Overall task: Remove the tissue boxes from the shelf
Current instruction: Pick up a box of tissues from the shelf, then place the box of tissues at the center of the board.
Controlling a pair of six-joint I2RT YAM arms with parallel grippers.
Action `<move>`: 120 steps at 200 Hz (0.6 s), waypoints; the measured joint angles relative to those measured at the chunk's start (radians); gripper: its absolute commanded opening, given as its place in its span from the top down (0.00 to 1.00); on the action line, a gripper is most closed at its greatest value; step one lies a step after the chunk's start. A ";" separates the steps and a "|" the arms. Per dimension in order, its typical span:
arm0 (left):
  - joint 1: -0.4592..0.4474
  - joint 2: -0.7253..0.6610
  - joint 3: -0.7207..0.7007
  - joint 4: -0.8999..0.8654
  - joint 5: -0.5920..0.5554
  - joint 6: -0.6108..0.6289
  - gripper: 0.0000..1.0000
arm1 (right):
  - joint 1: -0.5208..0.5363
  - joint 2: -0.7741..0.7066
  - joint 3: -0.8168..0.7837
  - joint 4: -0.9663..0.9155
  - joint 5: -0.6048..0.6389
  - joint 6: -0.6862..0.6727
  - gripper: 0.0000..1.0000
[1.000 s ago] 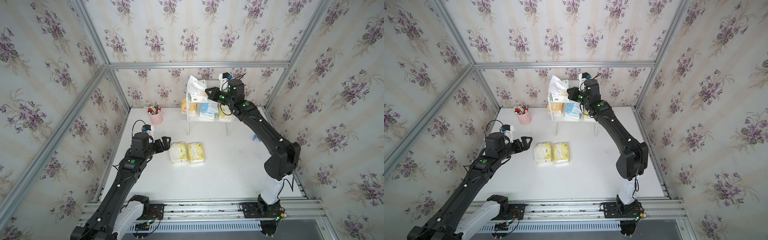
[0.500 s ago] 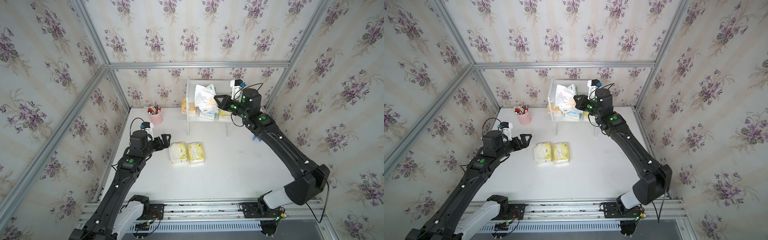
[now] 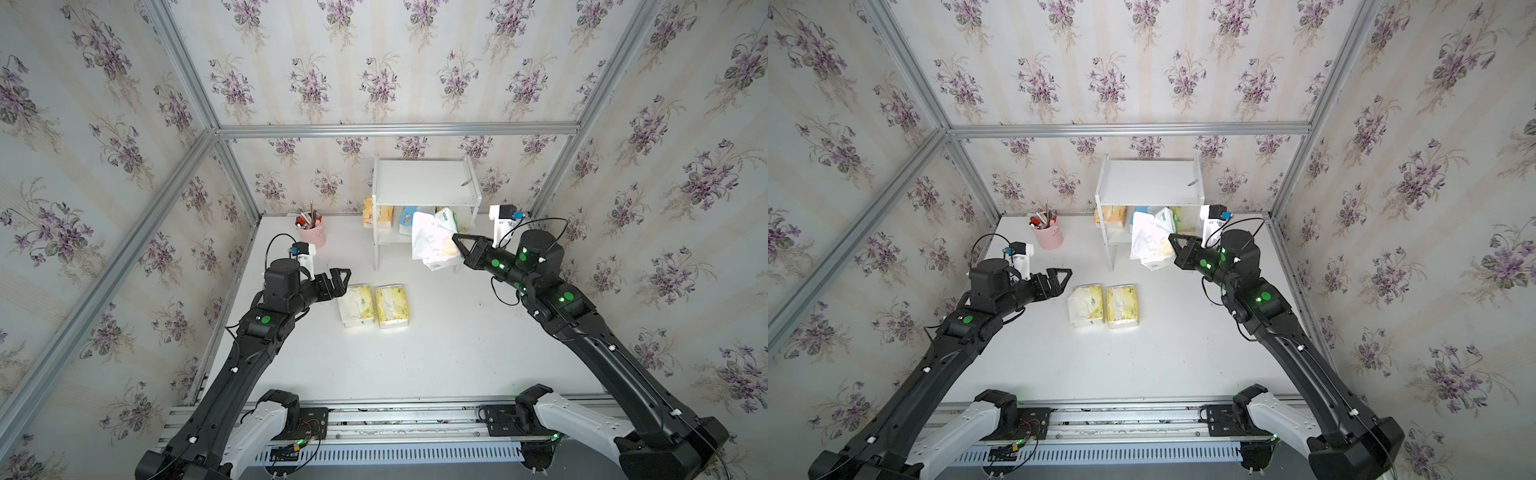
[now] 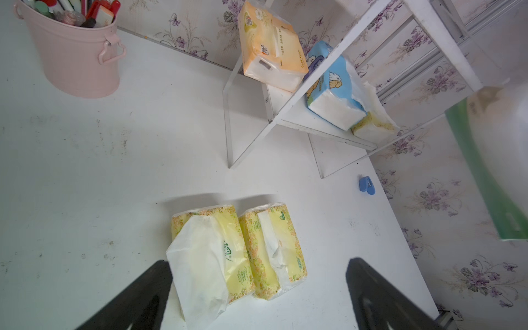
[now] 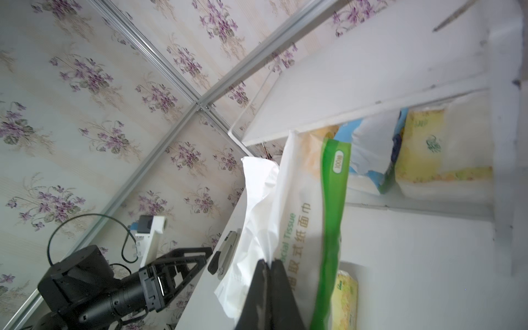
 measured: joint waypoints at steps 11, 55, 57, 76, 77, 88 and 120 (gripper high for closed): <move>-0.007 0.002 0.000 0.004 0.001 0.000 0.01 | 0.000 -0.025 -0.050 -0.009 0.000 0.000 1.00; -0.040 0.013 0.000 0.011 0.000 0.000 0.01 | -0.006 -0.053 -0.240 -0.010 -0.001 0.012 1.00; -0.042 0.014 0.000 0.011 0.000 0.000 0.01 | -0.007 -0.052 -0.246 -0.009 -0.001 0.012 1.00; -0.051 0.017 0.000 0.014 -0.002 0.000 0.01 | -0.011 -0.032 -0.306 0.025 -0.005 0.015 1.00; -0.051 0.017 0.000 0.014 -0.002 0.000 0.01 | -0.011 -0.031 -0.308 0.027 -0.005 0.015 1.00; -0.053 0.019 0.000 0.015 -0.006 0.000 0.01 | -0.013 -0.018 -0.340 0.052 -0.008 0.015 1.00; -0.060 0.034 0.000 0.015 -0.014 0.000 0.01 | -0.024 0.031 -0.430 0.134 -0.020 0.017 1.00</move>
